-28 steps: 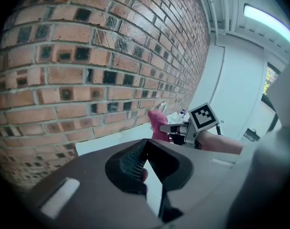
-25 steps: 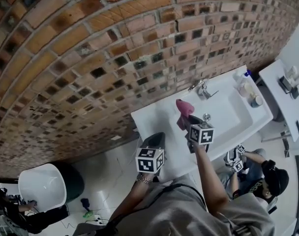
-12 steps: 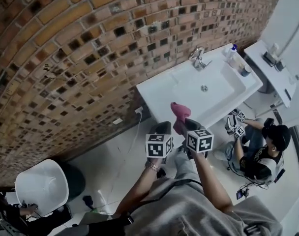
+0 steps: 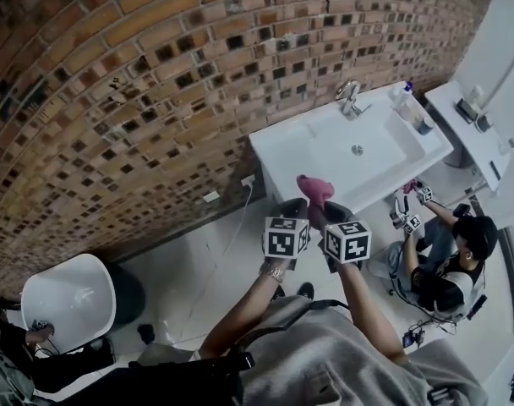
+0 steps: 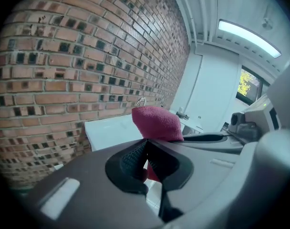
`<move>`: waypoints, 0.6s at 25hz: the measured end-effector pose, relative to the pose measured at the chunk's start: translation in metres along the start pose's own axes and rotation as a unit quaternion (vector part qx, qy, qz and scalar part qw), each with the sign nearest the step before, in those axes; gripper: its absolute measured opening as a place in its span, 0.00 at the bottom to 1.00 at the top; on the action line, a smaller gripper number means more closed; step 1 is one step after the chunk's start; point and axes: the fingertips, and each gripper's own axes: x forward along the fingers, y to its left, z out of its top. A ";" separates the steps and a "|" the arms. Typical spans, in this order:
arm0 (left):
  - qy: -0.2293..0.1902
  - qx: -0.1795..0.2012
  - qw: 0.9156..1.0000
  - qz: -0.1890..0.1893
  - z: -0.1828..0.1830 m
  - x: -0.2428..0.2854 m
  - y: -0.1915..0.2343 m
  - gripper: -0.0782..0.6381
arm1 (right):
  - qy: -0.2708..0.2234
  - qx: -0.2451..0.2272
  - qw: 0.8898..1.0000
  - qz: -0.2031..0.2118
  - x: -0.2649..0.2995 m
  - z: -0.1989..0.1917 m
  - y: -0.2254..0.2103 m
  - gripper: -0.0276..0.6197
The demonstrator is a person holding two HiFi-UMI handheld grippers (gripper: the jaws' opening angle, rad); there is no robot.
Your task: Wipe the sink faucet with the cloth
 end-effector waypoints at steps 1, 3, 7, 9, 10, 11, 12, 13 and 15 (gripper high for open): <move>-0.002 0.002 1.000 -0.001 0.000 0.001 -0.004 0.14 | -0.005 0.005 1.000 0.000 -0.004 0.003 -0.001 0.14; -0.006 0.004 1.000 -0.003 0.000 0.003 -0.012 0.14 | -0.011 0.007 1.000 0.002 -0.012 0.007 -0.003 0.14; -0.008 0.021 1.000 -0.014 -0.002 0.013 -0.029 0.13 | -0.018 0.017 1.000 0.002 -0.024 0.008 -0.011 0.14; -0.002 0.023 1.000 -0.017 -0.006 0.014 -0.034 0.14 | -0.016 0.016 1.000 0.002 -0.028 0.005 -0.011 0.14; 0.000 0.023 1.000 -0.017 -0.007 0.014 -0.035 0.14 | -0.016 0.015 1.000 0.003 -0.028 0.004 -0.011 0.14; -0.001 0.023 1.000 -0.016 -0.006 0.014 -0.035 0.13 | -0.016 0.013 1.000 0.004 -0.028 0.006 -0.011 0.14; -0.002 0.022 1.000 -0.015 -0.003 0.013 -0.035 0.14 | -0.018 0.013 1.000 0.005 -0.028 0.008 -0.011 0.14; -0.004 0.021 1.000 -0.014 0.000 0.013 -0.035 0.14 | -0.019 0.013 1.000 0.006 -0.027 0.011 -0.011 0.14; -0.005 0.017 1.000 -0.016 0.003 0.012 -0.036 0.14 | -0.021 0.011 1.000 0.010 -0.026 0.014 -0.010 0.14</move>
